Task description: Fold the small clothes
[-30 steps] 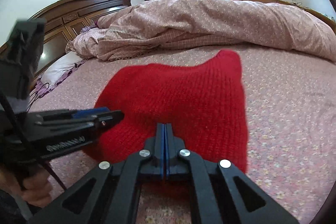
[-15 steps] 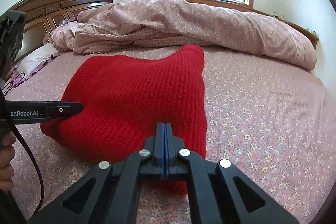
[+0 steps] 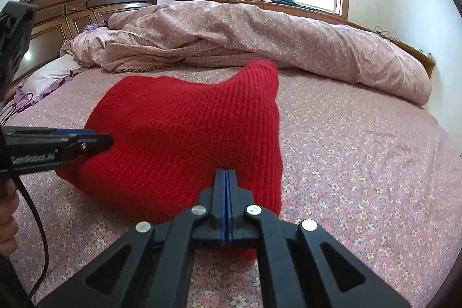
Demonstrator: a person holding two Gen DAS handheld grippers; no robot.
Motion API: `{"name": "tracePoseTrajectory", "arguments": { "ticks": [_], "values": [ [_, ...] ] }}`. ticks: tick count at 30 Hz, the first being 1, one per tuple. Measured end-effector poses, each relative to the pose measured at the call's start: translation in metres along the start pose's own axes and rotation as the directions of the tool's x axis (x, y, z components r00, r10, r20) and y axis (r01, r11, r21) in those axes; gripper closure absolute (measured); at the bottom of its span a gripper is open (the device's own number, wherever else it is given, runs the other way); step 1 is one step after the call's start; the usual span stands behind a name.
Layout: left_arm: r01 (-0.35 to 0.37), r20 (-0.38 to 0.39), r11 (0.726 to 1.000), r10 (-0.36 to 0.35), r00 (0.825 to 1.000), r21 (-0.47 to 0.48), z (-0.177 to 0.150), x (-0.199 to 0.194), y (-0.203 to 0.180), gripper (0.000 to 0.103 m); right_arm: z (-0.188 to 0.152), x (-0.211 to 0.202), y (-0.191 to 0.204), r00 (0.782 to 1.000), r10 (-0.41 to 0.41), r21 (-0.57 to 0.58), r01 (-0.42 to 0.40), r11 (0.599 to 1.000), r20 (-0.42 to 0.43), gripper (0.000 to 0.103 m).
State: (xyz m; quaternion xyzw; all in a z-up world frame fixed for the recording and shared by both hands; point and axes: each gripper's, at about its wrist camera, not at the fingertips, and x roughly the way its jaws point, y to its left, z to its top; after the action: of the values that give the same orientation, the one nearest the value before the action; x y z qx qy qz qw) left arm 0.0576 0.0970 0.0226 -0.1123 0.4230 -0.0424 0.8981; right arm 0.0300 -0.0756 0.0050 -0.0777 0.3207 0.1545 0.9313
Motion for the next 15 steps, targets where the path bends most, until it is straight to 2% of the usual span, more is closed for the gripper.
{"name": "tracePoseTrajectory", "arguments": {
  "ticks": [5,8,9,10,12,15],
  "values": [
    [0.101,0.000,0.991,-0.101,0.995,-0.091,0.012,0.000,0.018,0.080,0.010,0.000,-0.001,1.000,0.006,0.015,-0.006,1.000,-0.018,0.102],
    [0.176,0.035,0.973,-0.173,0.984,-0.150,0.020,-0.021,0.035,0.069,0.016,-0.009,-0.004,1.000,0.026,0.004,-0.026,1.000,-0.002,0.094],
    [0.181,0.047,0.970,-0.176,0.983,-0.161,0.022,-0.027,0.040,0.060,0.017,-0.012,-0.007,1.000,0.028,0.011,-0.028,1.000,0.000,0.075],
    [0.189,0.060,0.965,-0.181,0.982,-0.181,0.025,-0.033,0.048,0.051,0.018,-0.017,-0.012,1.000,0.015,0.034,-0.015,0.999,0.003,0.040],
    [0.215,0.063,0.953,-0.206,0.977,-0.215,0.030,-0.036,0.060,0.040,0.019,-0.025,-0.024,1.000,0.012,0.072,-0.014,0.997,0.029,0.011],
    [0.246,0.018,0.944,-0.248,0.969,-0.222,0.032,-0.024,0.069,0.034,0.019,-0.033,-0.044,0.996,0.057,0.104,-0.064,0.993,0.071,0.011]
  ]
}}
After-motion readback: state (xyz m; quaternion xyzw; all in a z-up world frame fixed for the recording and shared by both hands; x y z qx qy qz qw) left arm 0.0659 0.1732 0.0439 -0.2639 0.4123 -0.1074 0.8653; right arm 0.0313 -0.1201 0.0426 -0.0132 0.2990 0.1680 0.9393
